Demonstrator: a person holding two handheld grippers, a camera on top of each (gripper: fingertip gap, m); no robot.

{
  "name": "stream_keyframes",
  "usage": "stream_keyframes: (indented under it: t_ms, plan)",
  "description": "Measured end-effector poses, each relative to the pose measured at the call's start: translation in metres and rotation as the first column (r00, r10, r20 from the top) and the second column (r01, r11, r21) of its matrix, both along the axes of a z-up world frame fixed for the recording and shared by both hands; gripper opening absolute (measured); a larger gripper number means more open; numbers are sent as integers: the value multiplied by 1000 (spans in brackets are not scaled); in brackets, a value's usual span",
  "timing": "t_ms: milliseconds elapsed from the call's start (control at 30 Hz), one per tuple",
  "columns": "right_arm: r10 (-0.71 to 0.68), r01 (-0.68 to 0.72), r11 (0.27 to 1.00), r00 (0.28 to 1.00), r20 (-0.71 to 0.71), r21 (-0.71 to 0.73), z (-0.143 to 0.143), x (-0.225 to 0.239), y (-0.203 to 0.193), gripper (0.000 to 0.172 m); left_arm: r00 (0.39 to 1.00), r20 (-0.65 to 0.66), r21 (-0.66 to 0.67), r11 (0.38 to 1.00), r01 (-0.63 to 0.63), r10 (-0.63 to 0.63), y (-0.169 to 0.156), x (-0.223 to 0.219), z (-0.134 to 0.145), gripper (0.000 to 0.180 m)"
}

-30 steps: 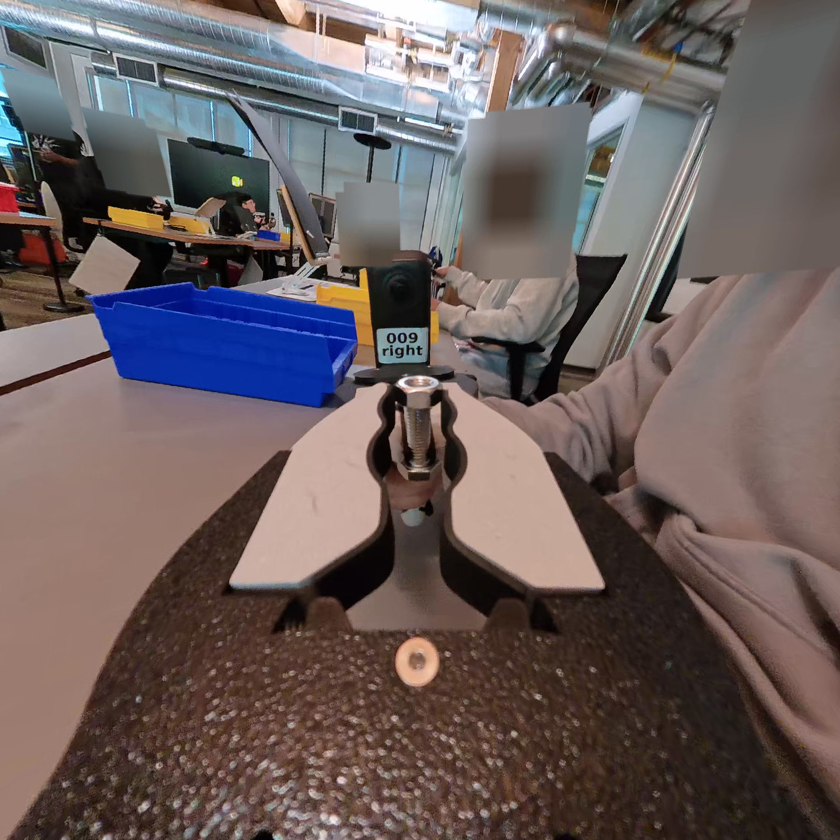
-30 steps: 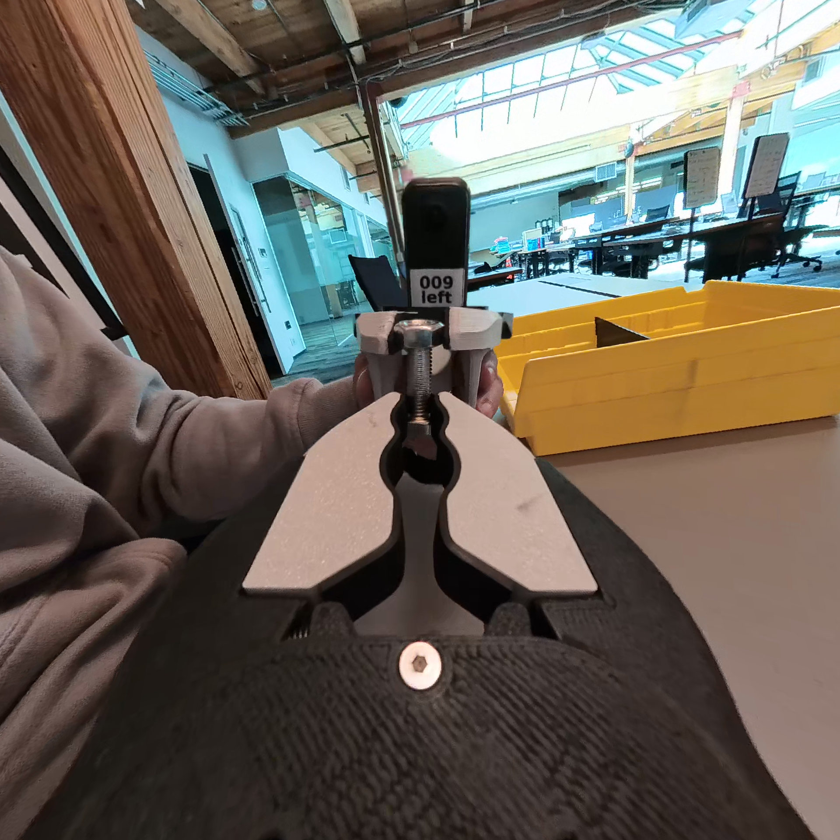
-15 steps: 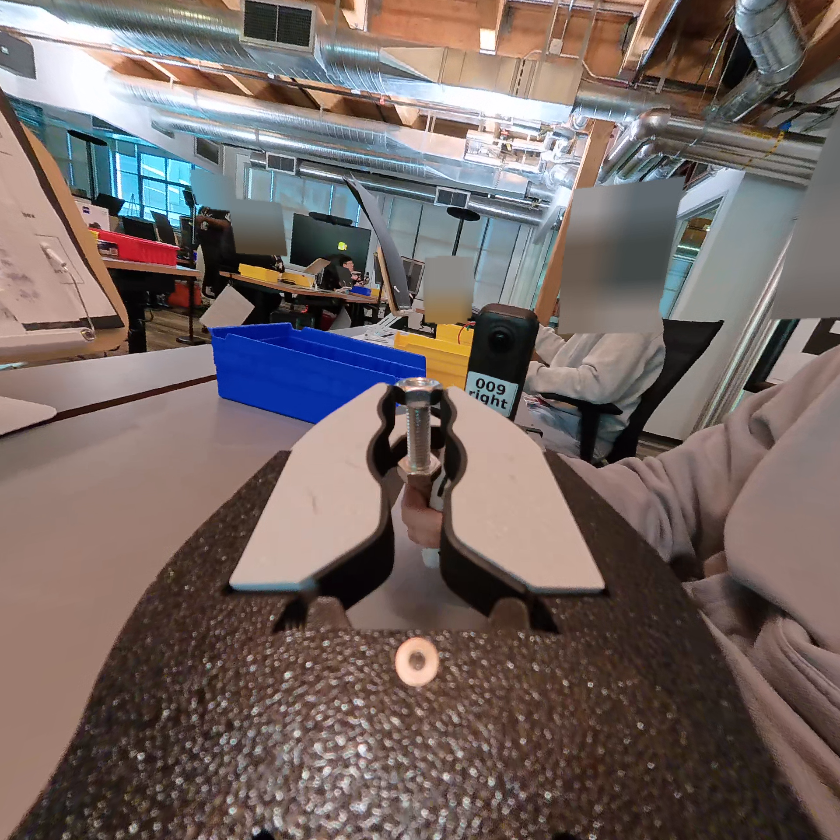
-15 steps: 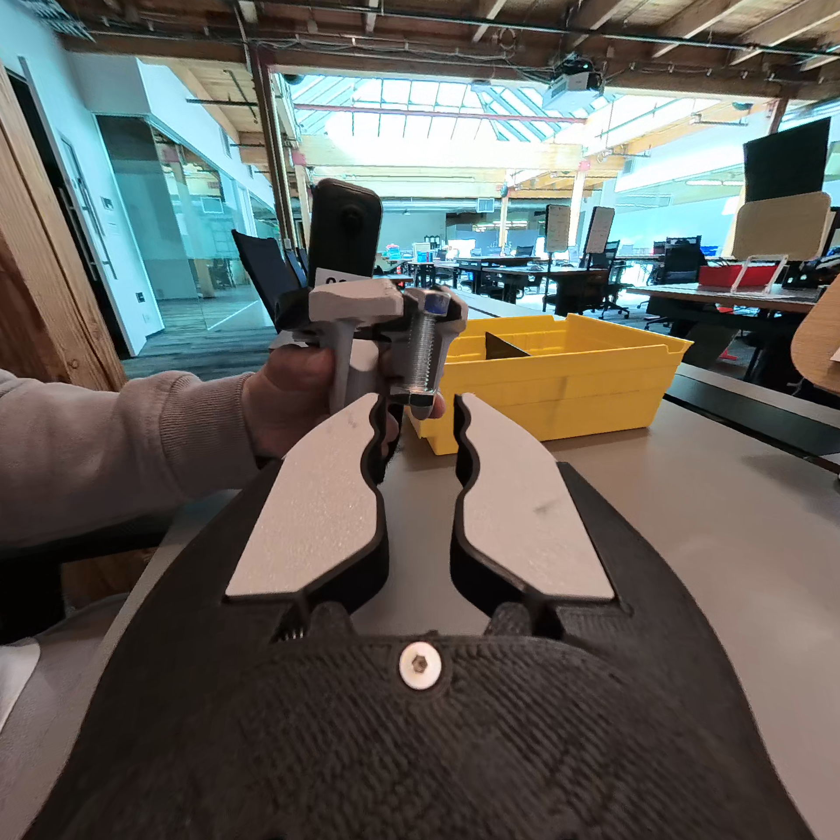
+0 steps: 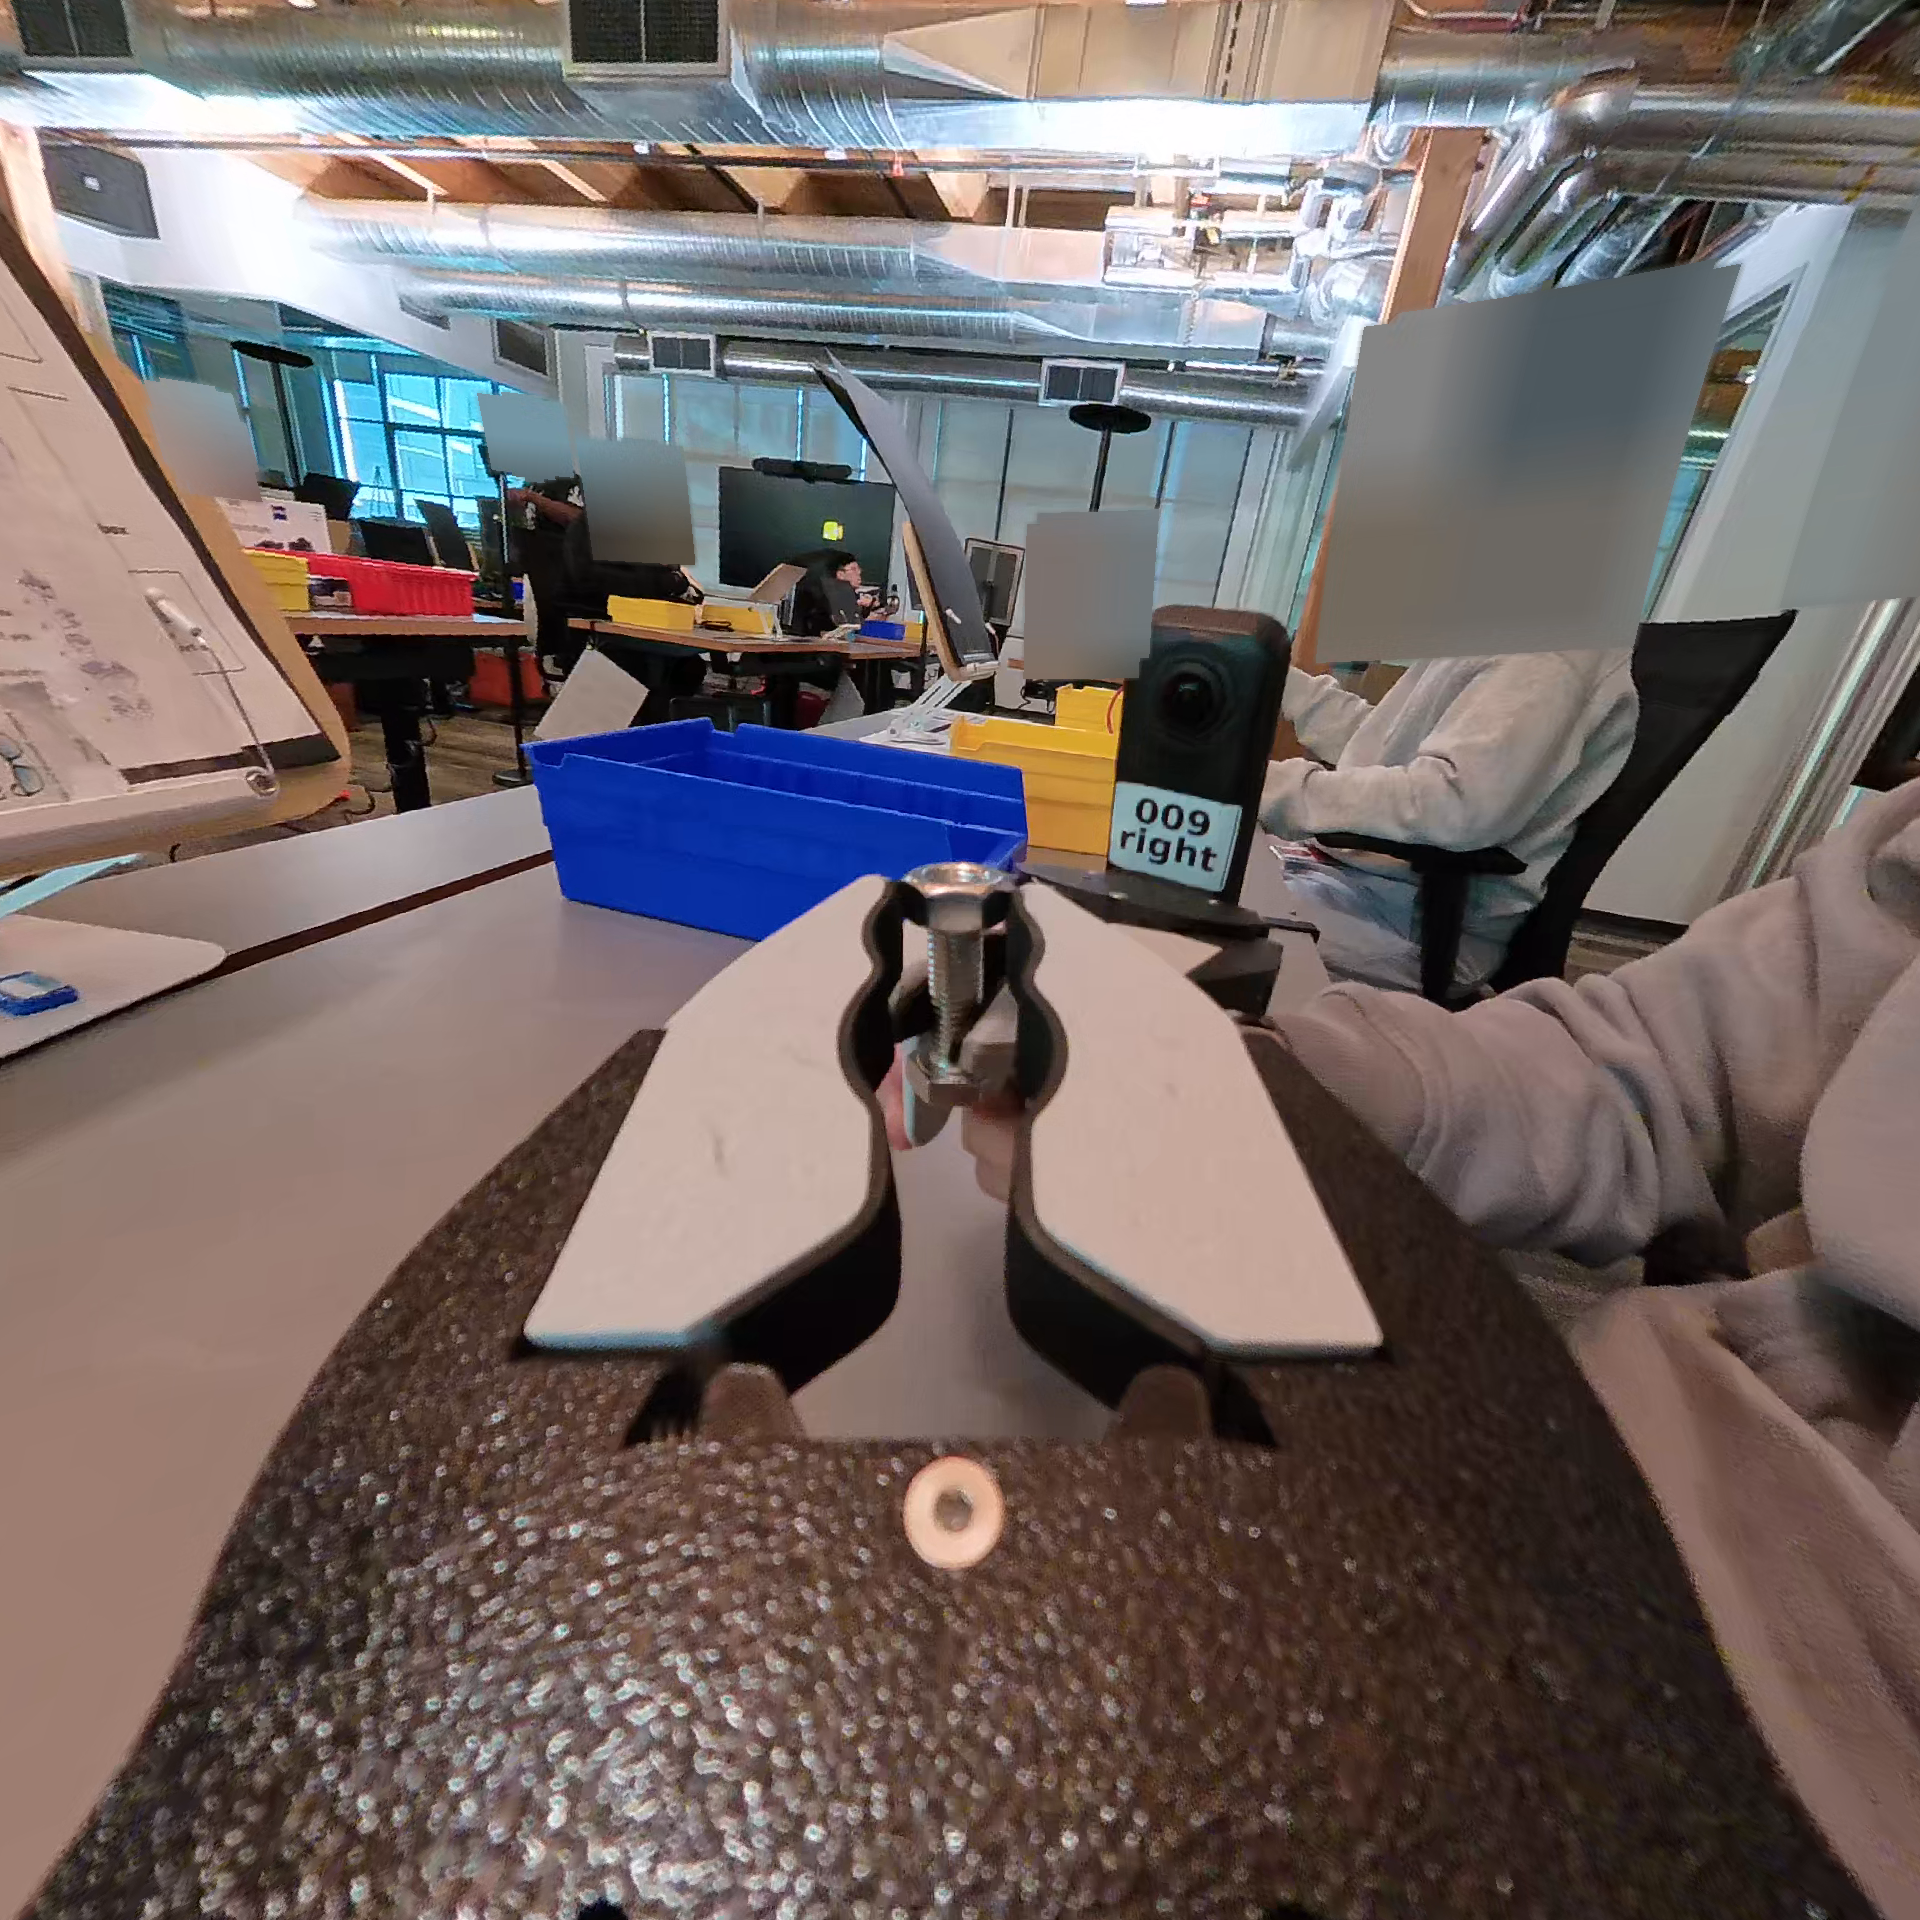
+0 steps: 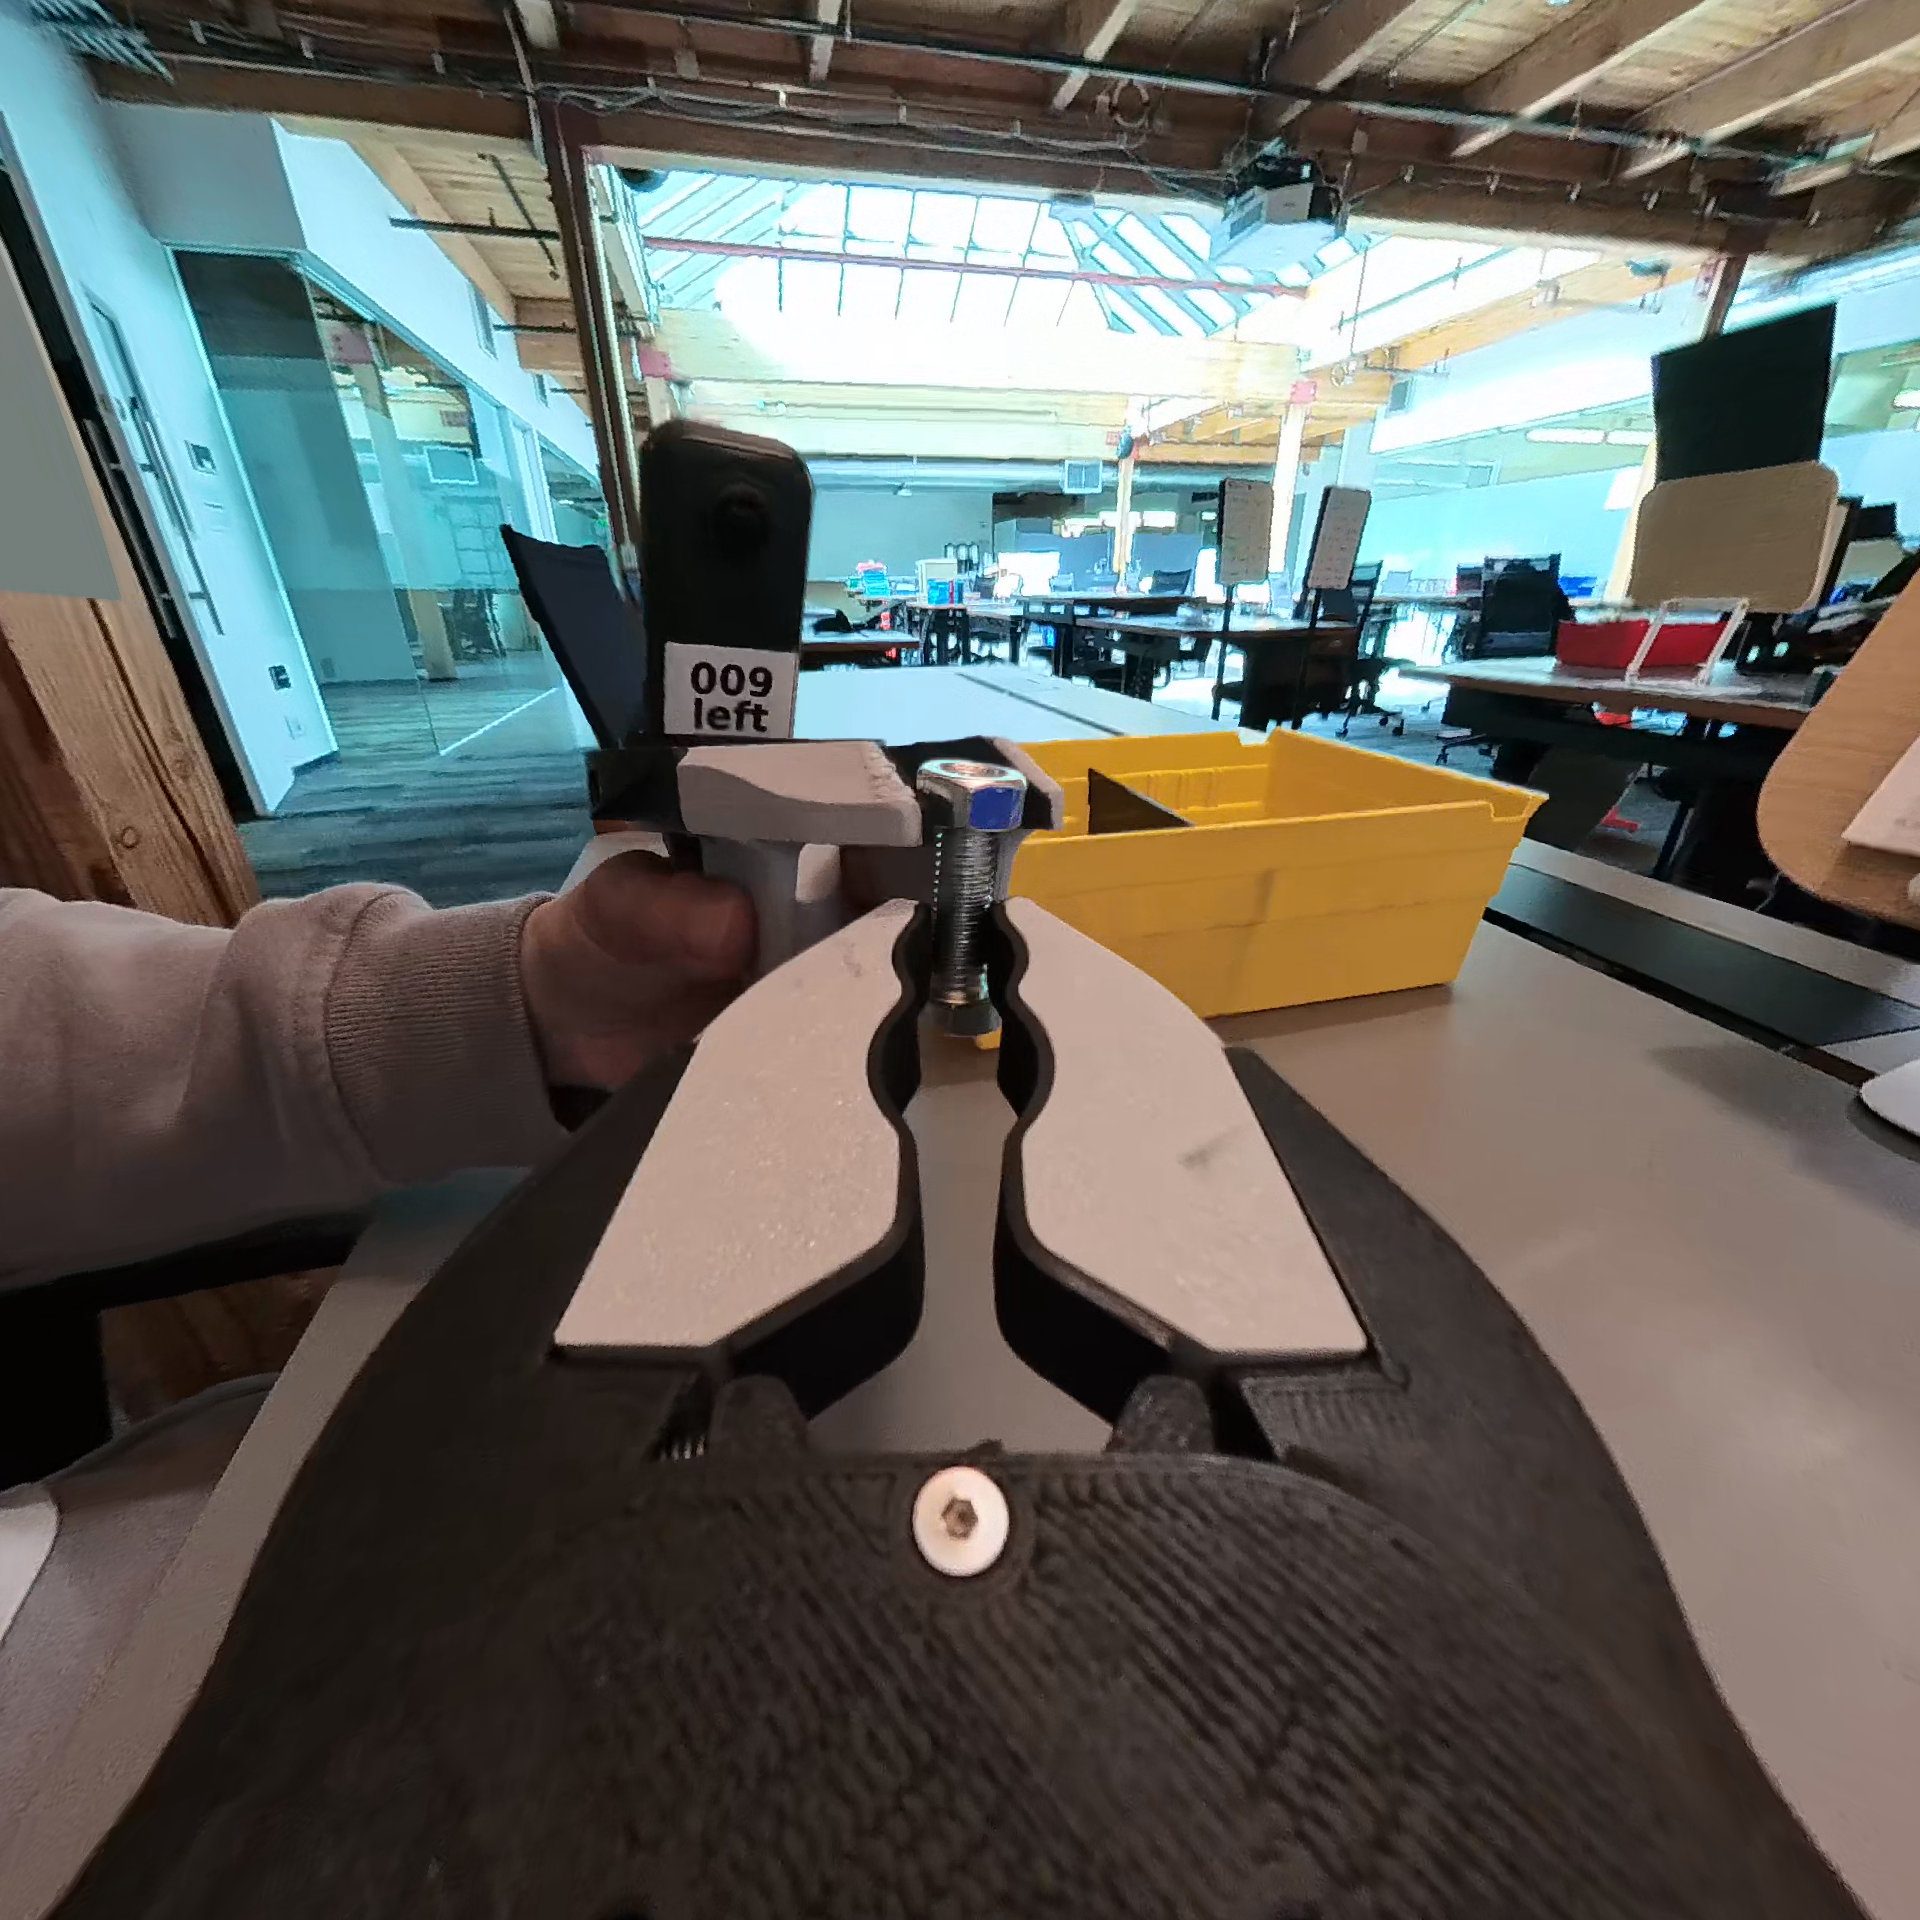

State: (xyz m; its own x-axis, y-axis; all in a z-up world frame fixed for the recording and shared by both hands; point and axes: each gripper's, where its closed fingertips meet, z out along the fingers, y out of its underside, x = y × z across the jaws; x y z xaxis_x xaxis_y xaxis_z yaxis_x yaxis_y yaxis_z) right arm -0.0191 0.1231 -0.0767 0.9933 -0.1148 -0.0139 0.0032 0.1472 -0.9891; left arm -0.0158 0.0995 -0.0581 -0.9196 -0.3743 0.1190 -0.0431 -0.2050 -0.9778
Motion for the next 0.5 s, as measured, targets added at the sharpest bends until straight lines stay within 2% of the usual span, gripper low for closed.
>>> stream_keyframes:
  t_ms: [167,500]
  plan:
    - [26,-25,1000,997,-67,17,-3,2,1,9,1000,4,26,999,-25,24,0,3,-3,18]
    - [-31,31,998,1000,-4,-61,-4,3,0,10,999,9,28,999,-34,34,3,2,-2,18]
